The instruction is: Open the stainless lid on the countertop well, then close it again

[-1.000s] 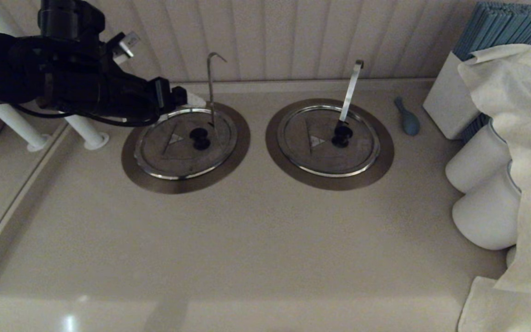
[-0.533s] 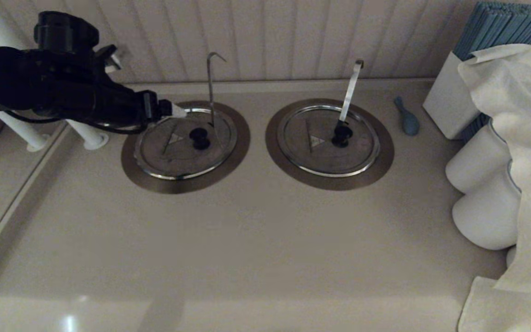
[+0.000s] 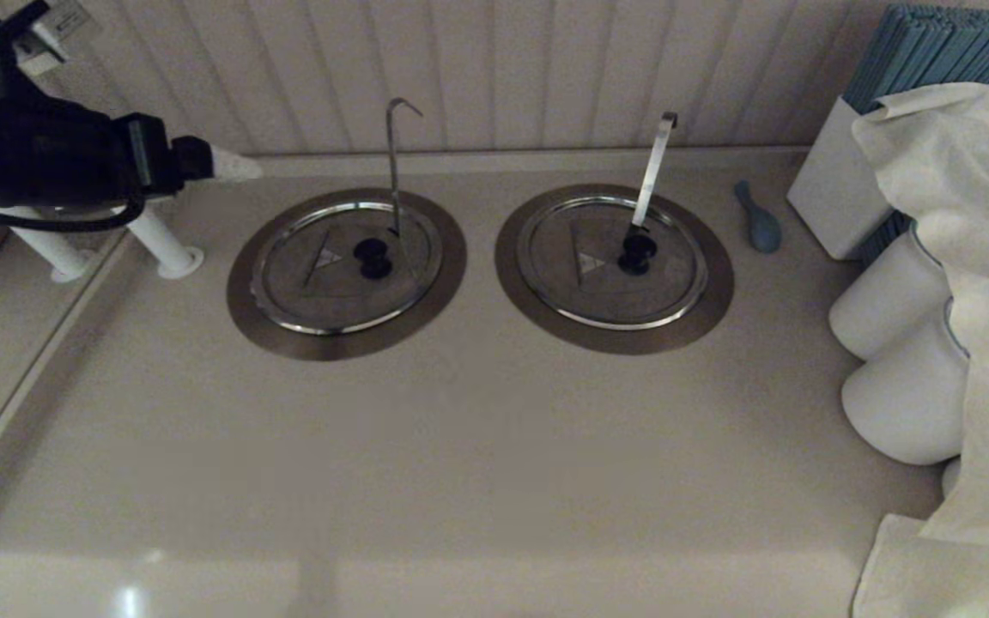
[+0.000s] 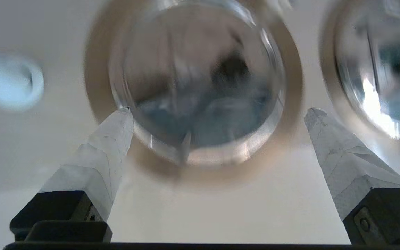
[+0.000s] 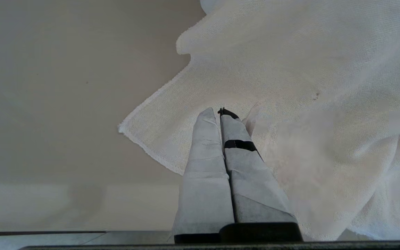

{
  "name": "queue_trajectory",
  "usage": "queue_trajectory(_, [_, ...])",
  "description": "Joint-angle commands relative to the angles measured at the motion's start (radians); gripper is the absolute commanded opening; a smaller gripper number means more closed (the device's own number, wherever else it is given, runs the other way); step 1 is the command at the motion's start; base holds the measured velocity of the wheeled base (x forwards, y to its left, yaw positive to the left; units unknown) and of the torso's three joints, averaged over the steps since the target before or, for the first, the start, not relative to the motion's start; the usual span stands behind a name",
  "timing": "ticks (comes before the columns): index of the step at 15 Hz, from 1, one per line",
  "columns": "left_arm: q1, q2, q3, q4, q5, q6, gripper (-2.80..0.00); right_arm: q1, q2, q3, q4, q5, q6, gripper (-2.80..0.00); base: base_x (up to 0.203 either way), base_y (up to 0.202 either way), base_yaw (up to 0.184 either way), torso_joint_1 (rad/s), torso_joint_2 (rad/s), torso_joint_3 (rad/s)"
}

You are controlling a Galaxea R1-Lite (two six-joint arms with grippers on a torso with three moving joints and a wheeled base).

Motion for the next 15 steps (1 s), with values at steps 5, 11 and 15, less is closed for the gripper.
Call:
queue_trajectory(5, [-0.027, -0.485, 0.390, 0.003, 0.055, 0.109, 0.00, 0.000, 0.000, 0.000, 0.000, 0.000, -0.001, -2.80, 0.000, 0.000, 0.000, 0.000, 0.00, 0.000])
queue_trajectory(11, [-0.029, -0.834, 0.554, 0.041, 0.160, 0.120, -2.80, 0.001, 0.000, 0.000, 0.000, 0.000, -0.001, -2.80, 0.000, 0.000, 0.000, 0.000, 0.00, 0.000])
queue_trajectory(15, [-0.028, -1.066, 0.578, 0.166, 0.182, 0.121, -2.80, 0.000, 0.000, 0.000, 0.000, 0.000, -0.001, -2.80, 0.000, 0.000, 0.000, 0.000, 0.00, 0.000])
